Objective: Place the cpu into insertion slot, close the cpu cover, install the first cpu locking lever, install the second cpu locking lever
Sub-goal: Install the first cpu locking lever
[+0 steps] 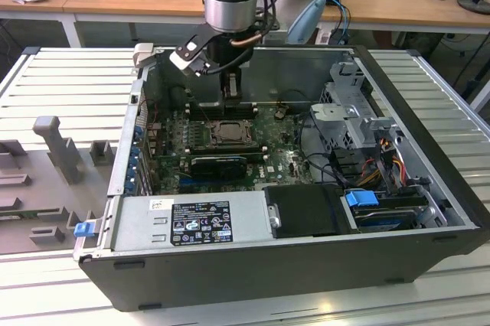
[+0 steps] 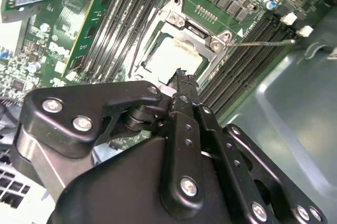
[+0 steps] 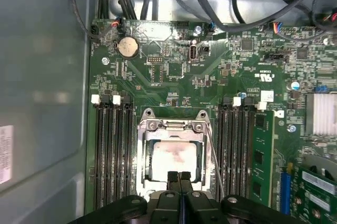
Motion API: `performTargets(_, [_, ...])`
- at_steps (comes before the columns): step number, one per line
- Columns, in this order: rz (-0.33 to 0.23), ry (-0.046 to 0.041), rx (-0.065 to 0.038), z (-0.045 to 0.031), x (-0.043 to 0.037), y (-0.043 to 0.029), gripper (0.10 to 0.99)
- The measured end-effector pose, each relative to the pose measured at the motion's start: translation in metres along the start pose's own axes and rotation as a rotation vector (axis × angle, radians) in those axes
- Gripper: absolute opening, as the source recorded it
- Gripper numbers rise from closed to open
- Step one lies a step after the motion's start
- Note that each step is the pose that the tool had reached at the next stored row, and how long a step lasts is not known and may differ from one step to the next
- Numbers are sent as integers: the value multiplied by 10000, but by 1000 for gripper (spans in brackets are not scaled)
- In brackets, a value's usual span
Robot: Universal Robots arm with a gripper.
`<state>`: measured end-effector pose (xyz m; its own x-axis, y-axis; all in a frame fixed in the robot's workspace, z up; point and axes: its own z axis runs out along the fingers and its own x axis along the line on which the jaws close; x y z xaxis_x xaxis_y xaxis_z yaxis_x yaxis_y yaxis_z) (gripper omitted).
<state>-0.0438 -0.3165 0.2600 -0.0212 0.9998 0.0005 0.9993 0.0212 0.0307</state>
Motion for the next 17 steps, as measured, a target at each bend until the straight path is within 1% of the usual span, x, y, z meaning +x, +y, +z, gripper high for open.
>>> performTargets(1, [-1, -4, 1, -38, 0, 1, 106])
performTargets(3, [-2, -12, 1, -89, 0, 3, 106])
performTargets(5, [-60, -9, 0, -105, 0, 3, 106])
performTargets(7, [-635, 8, 1, -105, 0, 3, 106])
performTargets(8, [-821, 13, 1, -104, 0, 3, 106])
performTargets(11, [-2105, 53, 11, -89, 0, 3, 106])
performTargets(13, [-2786, 73, 12, -84, 0, 3, 106])
performTargets(15, [-3227, 87, 11, -83, 0, 3, 106])
performTargets(17, [-3525, 97, 11, -83, 0, 3, 106])
